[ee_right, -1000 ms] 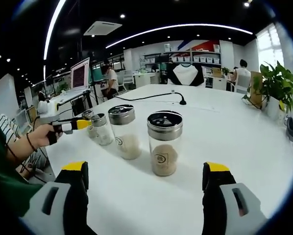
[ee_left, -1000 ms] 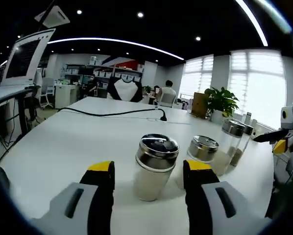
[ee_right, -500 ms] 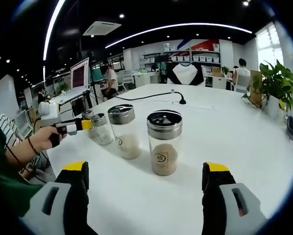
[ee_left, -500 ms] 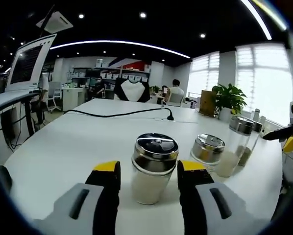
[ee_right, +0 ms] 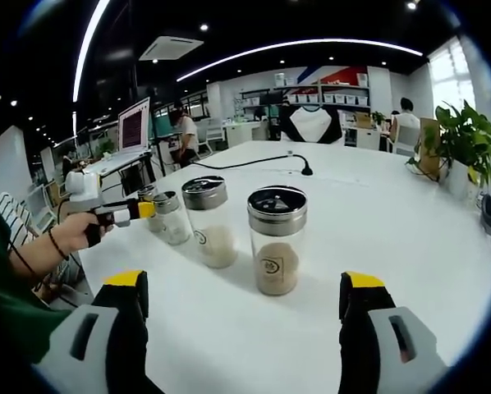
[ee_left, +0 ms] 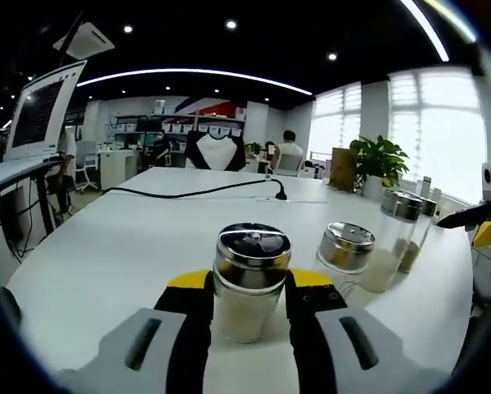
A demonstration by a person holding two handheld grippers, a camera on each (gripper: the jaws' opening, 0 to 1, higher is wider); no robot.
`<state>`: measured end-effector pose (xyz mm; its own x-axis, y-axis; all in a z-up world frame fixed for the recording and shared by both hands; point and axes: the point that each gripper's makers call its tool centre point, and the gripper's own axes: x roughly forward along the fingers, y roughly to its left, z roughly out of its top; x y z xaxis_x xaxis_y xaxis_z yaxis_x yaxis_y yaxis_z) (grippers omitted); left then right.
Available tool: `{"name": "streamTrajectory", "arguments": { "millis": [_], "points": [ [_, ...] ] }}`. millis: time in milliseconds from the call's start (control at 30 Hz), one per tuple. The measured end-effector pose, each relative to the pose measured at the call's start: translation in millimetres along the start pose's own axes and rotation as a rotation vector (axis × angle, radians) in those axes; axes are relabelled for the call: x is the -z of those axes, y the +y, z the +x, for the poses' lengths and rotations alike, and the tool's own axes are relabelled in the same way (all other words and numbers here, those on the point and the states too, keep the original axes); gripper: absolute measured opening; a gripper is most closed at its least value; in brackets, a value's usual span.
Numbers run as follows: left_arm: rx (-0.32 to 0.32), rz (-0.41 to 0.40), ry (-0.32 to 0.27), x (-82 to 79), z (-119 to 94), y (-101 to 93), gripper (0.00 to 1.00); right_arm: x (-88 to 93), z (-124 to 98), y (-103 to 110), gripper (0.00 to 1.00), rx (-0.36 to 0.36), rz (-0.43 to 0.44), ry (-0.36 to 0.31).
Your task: Rotate the seasoning bottle until the label or dispensing opening points toward the visible target arrow and the bottle remains upright within the marked orientation range
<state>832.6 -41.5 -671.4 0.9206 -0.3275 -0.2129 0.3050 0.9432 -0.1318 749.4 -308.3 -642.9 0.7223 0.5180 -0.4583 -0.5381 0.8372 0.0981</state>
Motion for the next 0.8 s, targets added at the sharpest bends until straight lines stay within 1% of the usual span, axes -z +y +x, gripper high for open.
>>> {"name": "streamTrajectory", "arguments": {
  "millis": [167,533,800],
  "points": [
    [0.01,-0.006,0.002,1.0,-1.0,-1.0,0.36,-0.3,0.5,0.5,0.99,-0.001,-0.001,0.0],
    [0.029,0.007,0.008,2.5,-2.4,-1.9,0.36,-0.2,1.1,1.8,0.99,-0.006,-0.001,0.002],
    [0.064,0.027,0.02,3.2,-2.4,-1.8,0.36,0.8,-0.4,-0.1,0.99,0.001,-0.001,0.003]
  ]
}}
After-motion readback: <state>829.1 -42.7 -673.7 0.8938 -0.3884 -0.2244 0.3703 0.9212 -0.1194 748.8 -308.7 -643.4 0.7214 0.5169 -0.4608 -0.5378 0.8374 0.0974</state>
